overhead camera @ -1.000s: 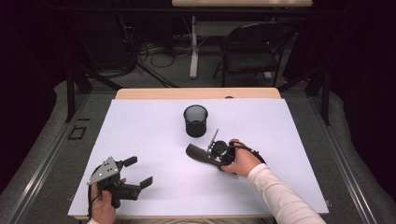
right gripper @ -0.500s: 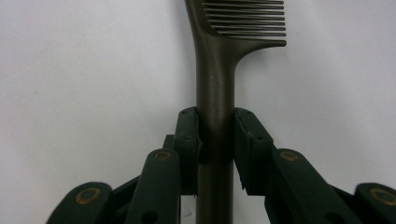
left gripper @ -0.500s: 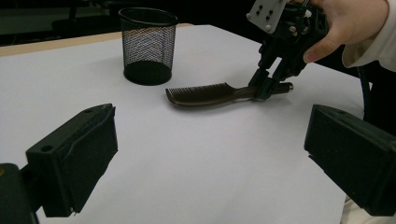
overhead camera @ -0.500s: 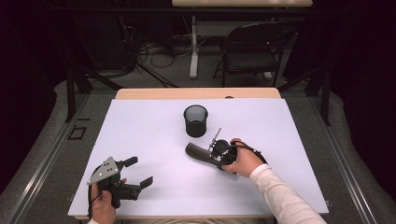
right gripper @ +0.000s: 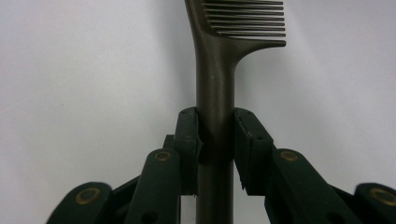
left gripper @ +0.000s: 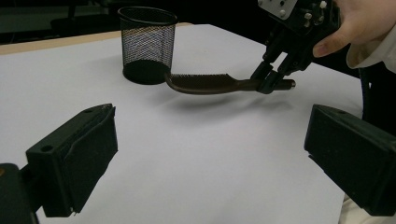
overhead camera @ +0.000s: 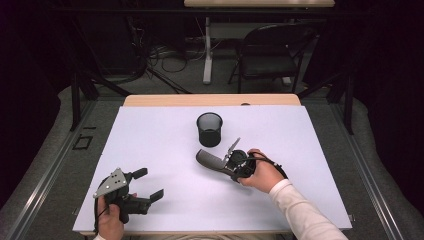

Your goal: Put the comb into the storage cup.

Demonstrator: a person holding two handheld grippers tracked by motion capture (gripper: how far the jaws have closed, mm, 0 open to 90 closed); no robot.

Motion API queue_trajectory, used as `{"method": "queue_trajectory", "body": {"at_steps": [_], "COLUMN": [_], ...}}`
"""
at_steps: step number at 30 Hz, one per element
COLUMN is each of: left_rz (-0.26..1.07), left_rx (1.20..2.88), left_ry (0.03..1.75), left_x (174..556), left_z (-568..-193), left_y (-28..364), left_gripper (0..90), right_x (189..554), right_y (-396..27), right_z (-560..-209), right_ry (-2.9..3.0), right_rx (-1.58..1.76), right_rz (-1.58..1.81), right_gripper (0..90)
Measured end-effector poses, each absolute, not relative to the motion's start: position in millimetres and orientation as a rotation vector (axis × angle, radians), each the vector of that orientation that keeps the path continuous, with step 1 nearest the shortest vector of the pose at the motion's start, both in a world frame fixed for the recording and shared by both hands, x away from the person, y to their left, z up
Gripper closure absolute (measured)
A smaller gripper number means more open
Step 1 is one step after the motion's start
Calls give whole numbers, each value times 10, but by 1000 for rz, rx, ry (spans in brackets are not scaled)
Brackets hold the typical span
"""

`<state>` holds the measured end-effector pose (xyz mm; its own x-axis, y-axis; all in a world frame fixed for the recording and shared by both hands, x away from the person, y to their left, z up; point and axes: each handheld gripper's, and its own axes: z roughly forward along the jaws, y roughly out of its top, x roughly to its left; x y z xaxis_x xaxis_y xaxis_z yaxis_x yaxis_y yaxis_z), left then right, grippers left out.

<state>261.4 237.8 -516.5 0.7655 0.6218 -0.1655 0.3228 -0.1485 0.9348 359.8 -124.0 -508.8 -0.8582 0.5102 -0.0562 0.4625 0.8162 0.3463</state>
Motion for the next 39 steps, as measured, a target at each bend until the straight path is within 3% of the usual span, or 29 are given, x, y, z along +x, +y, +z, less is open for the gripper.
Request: {"method": "queue_trajectory", "body": {"at_steps": [39], "left_rz": [306], "left_rx": [1773], "left_ry": [759], "left_x": [2627], "left_z": [-5180], "left_y": [2346], "left_gripper": [59], "right_x": [3401], "right_y": [-1265], "right_z": [-5006], "right_ry": [2672], "right_rx": [795], "right_rz": [796], "right_gripper": [730]}}
